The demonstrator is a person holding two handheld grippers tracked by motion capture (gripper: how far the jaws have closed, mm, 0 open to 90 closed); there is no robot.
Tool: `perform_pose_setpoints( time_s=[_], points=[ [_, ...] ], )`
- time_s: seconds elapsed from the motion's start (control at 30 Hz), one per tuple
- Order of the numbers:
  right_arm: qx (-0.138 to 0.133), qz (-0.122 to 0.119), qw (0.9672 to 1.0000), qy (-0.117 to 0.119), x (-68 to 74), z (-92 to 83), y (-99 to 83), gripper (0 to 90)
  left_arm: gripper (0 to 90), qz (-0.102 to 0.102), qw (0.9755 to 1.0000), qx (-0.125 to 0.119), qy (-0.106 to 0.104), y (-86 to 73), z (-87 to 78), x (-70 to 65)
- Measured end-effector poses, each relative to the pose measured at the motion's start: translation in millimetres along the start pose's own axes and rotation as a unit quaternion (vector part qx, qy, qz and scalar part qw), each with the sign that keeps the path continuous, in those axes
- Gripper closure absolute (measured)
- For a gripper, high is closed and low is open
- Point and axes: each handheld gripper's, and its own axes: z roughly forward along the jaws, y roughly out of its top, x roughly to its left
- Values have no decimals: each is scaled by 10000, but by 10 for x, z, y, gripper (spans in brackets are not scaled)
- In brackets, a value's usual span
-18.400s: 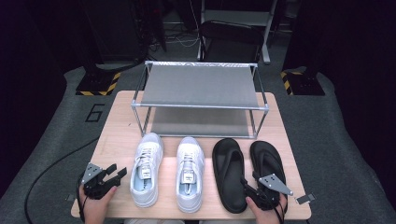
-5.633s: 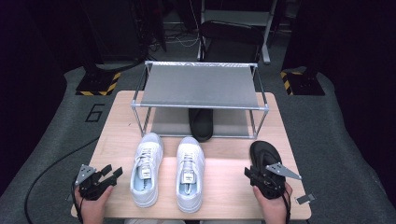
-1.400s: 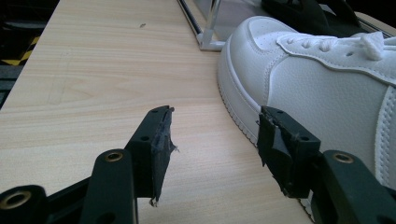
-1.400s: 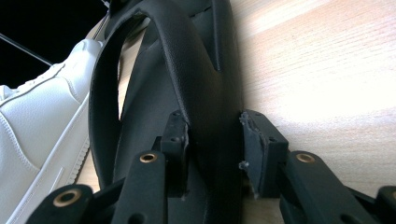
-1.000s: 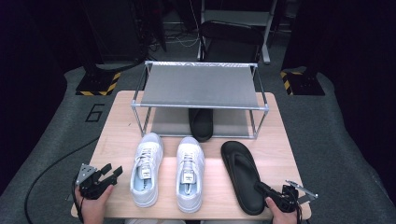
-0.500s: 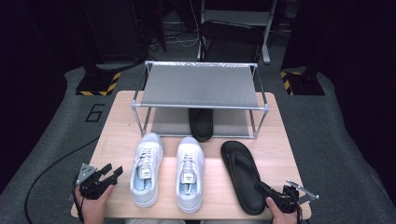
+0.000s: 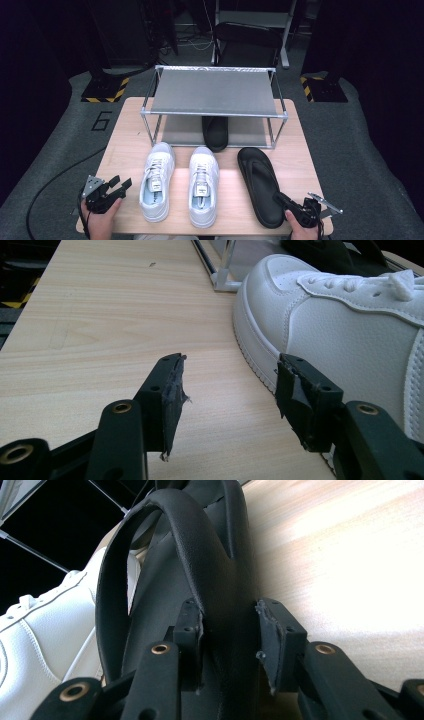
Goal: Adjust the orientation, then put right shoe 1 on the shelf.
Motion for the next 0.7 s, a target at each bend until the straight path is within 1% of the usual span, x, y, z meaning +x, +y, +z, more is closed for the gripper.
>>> perform_pose_setpoints(
  time_s=[0.07, 0.1, 0.13, 0.17, 0.2, 0.23, 0.3, 0.33, 0.37, 0.47, 0.5, 0.53, 0.57, 0.63, 0.7],
  points=[
    [38, -64, 10000, -36, 12, -7, 14, 643, 448, -19, 10000, -13, 11, -3, 0, 3],
    [9, 29, 10000, -37, 33, -7, 21, 643, 447, -37, 10000, -77, 40, -8, 7, -1],
    [2, -55, 10000, -32, 25, -8, 24, 643, 447, -35, 10000, -67, 37, -7, 6, 0],
    [-30, -52, 10000, -40, 32, -7, 30, 644, 447, -27, 10000, -10, 7, -4, 0, 5],
    [-70, -64, 10000, -29, 35, -9, 34, 644, 447, -31, 10000, -14, 9, -5, 1, 5],
    [-82, 12, 10000, -22, 48, -11, 41, 644, 447, -34, 10000, -9, 8, -6, 1, 6],
    [-146, 10, 9999, 6, 61, 0, 61, 644, 448, -39, 10000, -8, 7, -7, 0, 9],
    [-157, -32, 9999, 3, 63, 4, 71, 644, 447, -35, 10000, -34, 15, -7, 0, 10],
    [-182, 5, 9998, -9, 78, 15, 84, 644, 447, -45, 10000, -78, 42, -9, 2, 7],
    [-199, -45, 9998, -18, 93, 48, 119, 644, 447, -55, 9999, -90, 38, -10, 4, 12],
    [-223, -4, 9998, -9, 99, 62, 125, 644, 447, -53, 9999, -77, 40, -9, 5, 11],
    [-209, -30, 9998, -35, 101, 74, 133, 644, 447, -51, 10000, -76, 38, -9, 6, 10],
    [-224, -36, 9997, -25, 100, 88, 140, 644, 447, -30, 10000, -21, 5, -4, 0, 12],
    [-199, 36, 9998, -70, 105, 122, 157, 644, 447, -37, 10000, -74, 29, -7, 7, 4],
    [-221, 18, 9997, -56, 102, 165, 174, 644, 447, -30, 10000, -25, -1, -3, 2, 7]
  ],
)
